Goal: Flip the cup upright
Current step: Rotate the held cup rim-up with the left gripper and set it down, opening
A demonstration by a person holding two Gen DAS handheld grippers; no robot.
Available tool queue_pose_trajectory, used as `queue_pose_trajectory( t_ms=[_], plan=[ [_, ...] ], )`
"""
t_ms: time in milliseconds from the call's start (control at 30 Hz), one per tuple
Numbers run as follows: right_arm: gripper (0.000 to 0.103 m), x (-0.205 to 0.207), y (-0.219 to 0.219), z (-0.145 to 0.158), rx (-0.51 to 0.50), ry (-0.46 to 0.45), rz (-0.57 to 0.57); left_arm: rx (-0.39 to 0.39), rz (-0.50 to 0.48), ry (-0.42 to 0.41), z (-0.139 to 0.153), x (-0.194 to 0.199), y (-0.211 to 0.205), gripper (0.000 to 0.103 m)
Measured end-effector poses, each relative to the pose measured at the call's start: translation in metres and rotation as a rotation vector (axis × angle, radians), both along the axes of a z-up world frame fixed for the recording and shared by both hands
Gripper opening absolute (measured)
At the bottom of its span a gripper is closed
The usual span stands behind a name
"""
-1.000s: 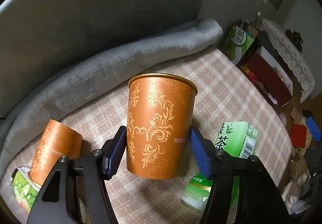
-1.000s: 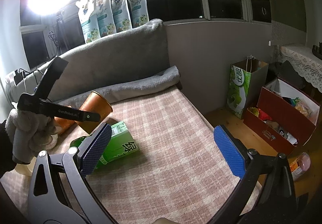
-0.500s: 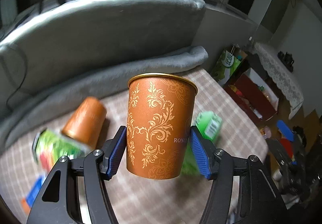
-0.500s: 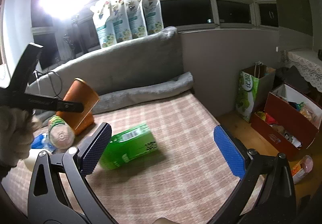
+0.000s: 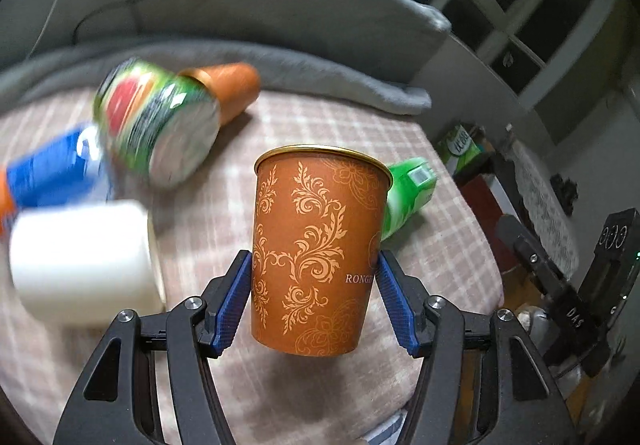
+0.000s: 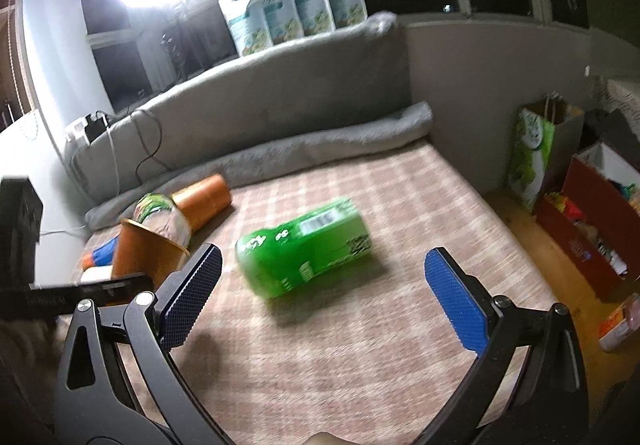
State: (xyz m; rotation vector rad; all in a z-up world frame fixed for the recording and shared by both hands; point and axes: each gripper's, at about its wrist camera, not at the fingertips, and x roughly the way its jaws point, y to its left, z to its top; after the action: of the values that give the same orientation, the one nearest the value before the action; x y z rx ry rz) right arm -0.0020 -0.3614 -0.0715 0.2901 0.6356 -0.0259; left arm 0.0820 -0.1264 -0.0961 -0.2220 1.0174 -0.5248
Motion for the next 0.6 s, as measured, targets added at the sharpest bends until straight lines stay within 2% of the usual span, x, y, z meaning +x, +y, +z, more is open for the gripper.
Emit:
queue_pose_trajectory(
  t_ms=[100,333,533,567,600],
  plan=[
    [0.103,0.006,0.008,-0.007,0.030,0.038,0.037,-0.024,0.034,0.042,-0.015,-0.004,0.003,0.062],
    [0.103,0.021,0.024,-0.026,0.082,0.119,0.099,-0.004,0.052,0.053,-0.032,-0.015,-0.005,0.062],
    [0.103,0.027,0.029,-0.034,0.123,0.157,0.121,-0.016,0.065,0.080,-0.043,-0.011,-0.003,0.063],
    [0.103,0.028,0.029,-0.034,0.127,0.160,0.123,-0.020,0.064,0.080,-0.042,-0.011,-0.001,0.064],
    [0.103,0.029,0.029,-0.034,0.132,0.166,0.126,-0.021,0.064,0.078,-0.041,-0.011,0.000,0.069]
  ],
)
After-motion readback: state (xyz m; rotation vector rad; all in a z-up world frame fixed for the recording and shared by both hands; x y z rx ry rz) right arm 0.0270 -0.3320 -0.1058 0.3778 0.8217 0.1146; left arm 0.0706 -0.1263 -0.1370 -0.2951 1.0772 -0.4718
